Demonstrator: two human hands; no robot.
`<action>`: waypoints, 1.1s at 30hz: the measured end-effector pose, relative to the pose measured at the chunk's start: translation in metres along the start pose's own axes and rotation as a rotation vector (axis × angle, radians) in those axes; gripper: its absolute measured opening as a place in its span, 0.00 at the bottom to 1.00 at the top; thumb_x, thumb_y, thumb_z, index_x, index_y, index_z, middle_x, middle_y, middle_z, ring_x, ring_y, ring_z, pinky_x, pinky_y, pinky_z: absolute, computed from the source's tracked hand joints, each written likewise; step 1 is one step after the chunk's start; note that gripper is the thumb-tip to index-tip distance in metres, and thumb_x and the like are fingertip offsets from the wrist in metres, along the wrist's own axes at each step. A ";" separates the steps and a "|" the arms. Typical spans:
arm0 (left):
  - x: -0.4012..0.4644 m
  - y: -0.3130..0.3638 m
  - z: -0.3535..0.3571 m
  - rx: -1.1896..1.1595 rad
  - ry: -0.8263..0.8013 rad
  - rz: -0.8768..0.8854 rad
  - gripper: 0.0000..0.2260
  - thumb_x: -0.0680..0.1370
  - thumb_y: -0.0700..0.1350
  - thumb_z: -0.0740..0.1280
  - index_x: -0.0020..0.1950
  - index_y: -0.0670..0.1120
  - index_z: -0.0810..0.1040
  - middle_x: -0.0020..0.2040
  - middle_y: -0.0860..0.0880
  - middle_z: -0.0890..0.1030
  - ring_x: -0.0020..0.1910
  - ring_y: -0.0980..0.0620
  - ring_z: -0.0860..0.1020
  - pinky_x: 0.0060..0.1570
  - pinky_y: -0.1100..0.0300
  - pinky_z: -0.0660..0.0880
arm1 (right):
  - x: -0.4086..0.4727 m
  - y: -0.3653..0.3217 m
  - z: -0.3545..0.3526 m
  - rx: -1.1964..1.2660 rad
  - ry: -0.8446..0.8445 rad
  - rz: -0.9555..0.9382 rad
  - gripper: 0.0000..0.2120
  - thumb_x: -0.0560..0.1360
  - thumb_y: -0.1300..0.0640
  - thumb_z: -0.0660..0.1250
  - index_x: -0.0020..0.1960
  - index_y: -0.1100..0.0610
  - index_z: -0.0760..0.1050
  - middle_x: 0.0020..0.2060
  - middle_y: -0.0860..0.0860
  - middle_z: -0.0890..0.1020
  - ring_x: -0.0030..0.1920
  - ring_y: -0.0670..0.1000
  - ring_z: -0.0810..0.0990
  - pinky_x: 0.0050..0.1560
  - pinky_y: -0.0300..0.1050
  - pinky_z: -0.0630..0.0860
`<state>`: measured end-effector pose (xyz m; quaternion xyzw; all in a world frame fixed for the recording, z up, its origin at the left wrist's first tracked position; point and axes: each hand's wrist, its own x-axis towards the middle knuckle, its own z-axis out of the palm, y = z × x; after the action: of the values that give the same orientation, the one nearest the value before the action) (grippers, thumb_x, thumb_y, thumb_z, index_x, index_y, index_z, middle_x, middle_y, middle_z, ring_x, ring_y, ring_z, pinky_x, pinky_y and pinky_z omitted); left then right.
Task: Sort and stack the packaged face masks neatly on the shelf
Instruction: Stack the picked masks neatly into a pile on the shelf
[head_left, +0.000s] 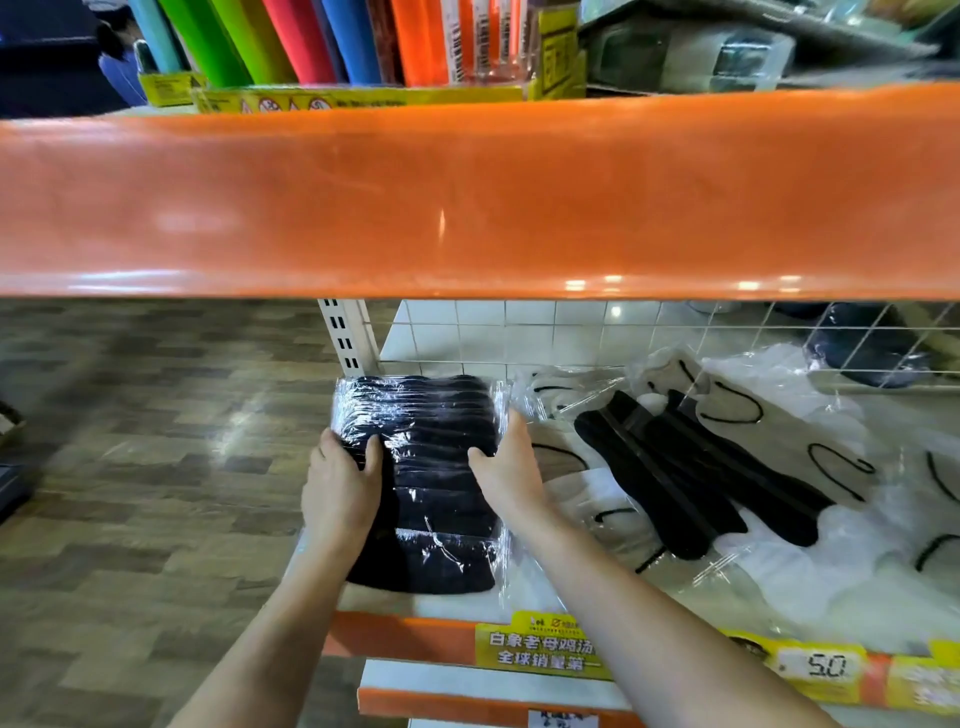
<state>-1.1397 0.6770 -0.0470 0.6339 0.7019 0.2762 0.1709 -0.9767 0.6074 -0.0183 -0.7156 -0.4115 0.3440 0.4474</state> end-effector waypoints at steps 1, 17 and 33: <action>0.000 0.001 0.001 -0.004 0.001 0.013 0.24 0.79 0.56 0.60 0.64 0.38 0.66 0.59 0.36 0.73 0.57 0.35 0.73 0.53 0.43 0.71 | 0.000 0.000 0.001 -0.004 0.008 -0.008 0.35 0.77 0.63 0.63 0.78 0.59 0.49 0.76 0.53 0.58 0.75 0.52 0.57 0.75 0.47 0.55; 0.018 0.002 -0.004 -0.323 -0.107 -0.128 0.23 0.79 0.55 0.63 0.63 0.40 0.65 0.52 0.43 0.76 0.55 0.39 0.75 0.56 0.47 0.71 | -0.013 0.008 0.005 -0.197 0.093 -0.122 0.37 0.79 0.62 0.61 0.77 0.60 0.38 0.77 0.57 0.51 0.77 0.53 0.50 0.75 0.47 0.54; -0.034 -0.011 -0.028 0.180 0.024 0.329 0.24 0.78 0.51 0.64 0.69 0.37 0.68 0.70 0.36 0.69 0.71 0.36 0.64 0.66 0.40 0.63 | -0.060 0.013 -0.012 -0.777 -0.220 -0.477 0.37 0.78 0.40 0.59 0.79 0.52 0.46 0.77 0.50 0.38 0.77 0.52 0.39 0.74 0.49 0.40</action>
<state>-1.1604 0.6384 -0.0352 0.7495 0.6127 0.2439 0.0575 -0.9876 0.5458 -0.0187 -0.6747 -0.7079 0.1260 0.1666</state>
